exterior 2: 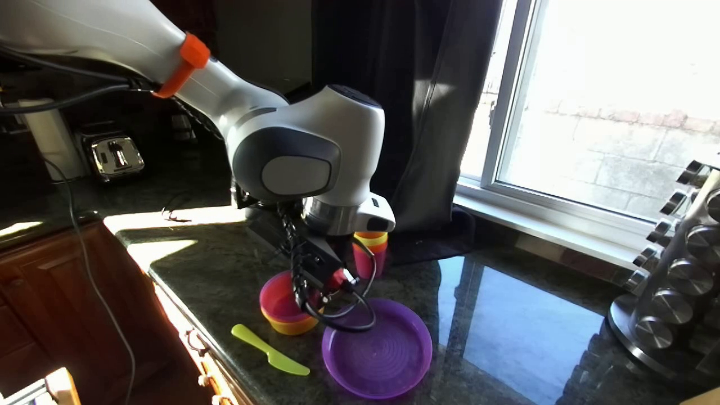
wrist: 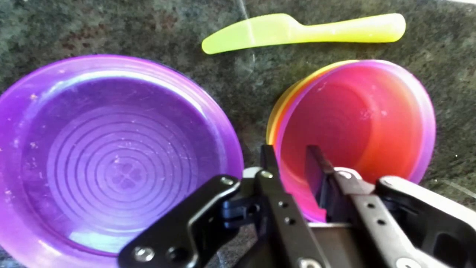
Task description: Stack the green and the orange cups into the purple cup and stack the bowls on top of each other
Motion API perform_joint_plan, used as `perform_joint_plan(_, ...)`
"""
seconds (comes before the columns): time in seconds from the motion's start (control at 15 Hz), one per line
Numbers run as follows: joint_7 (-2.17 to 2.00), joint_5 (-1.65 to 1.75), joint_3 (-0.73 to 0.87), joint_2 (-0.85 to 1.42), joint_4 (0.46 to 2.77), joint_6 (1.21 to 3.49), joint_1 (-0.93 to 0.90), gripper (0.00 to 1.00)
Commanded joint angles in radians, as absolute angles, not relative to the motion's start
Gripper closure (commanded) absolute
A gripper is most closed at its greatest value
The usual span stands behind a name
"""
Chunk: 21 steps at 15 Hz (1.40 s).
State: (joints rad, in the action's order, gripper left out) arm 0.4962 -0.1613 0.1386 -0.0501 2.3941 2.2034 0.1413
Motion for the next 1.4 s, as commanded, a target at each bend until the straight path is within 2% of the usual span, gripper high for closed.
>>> perform_joint_plan(0.0,0.468,-0.156,0.139,-0.094,2.434,2.230,0.132,0.39)
perform_joint_plan(0.33,0.439,-0.180,0.144,-0.134,2.419,2.195,0.133,0.02)
perform_joint_plan(1.07,0.429,-0.205,0.175,-0.327,2.392,2.257,0.122,0.00)
perform_joint_plan(1.33,0.435,-0.183,0.187,-0.330,2.373,2.282,0.114,0.00)
